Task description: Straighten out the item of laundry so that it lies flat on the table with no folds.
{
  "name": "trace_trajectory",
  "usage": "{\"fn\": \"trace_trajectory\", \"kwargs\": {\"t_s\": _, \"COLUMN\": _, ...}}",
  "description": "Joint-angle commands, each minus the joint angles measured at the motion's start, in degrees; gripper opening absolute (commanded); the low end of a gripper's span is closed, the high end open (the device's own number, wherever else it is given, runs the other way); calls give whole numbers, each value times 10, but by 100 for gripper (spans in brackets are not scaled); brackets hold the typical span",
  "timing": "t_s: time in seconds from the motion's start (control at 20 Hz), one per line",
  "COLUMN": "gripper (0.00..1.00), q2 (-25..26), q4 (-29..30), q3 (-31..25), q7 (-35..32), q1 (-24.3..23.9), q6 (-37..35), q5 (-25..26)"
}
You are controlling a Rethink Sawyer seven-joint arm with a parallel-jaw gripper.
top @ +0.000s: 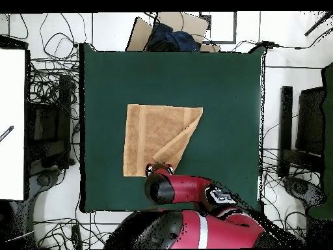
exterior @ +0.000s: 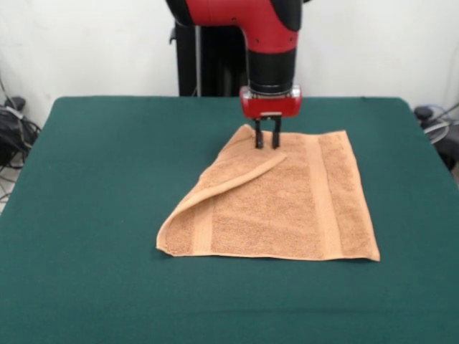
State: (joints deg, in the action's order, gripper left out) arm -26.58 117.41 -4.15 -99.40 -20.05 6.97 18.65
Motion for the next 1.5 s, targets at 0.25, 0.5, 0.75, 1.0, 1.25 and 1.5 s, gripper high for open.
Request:
{"fn": "trace_trajectory", "kwargs": {"t_s": 0.25, "gripper": 0, "q2": -1, "q4": -43, "q3": 13, "q7": -115, "q1": 28, "q6": 85, "q5": -37}}
{"fn": "trace_trajectory", "kwargs": {"t_s": 0.5, "gripper": 0, "q2": -9, "q4": -27, "q3": 18, "q7": -126, "q1": 34, "q6": 83, "q5": -55}}
{"fn": "trace_trajectory", "kwargs": {"t_s": 0.75, "gripper": 100, "q2": -16, "q4": -18, "q3": 20, "q7": -119, "q1": 36, "q6": 85, "q5": -57}}
{"fn": "trace_trajectory", "kwargs": {"t_s": 1.0, "gripper": 100, "q2": -13, "q4": -23, "q3": 21, "q7": -115, "q1": 35, "q6": 88, "q5": -52}}
{"fn": "trace_trajectory", "kwargs": {"t_s": 1.25, "gripper": 100, "q2": -12, "q4": -26, "q3": 28, "q7": -114, "q1": 41, "q6": 83, "q5": -58}}
{"fn": "trace_trajectory", "kwargs": {"t_s": 1.5, "gripper": 100, "q2": 21, "q4": -46, "q3": 33, "q7": -109, "q1": 44, "q6": 92, "q5": -59}}
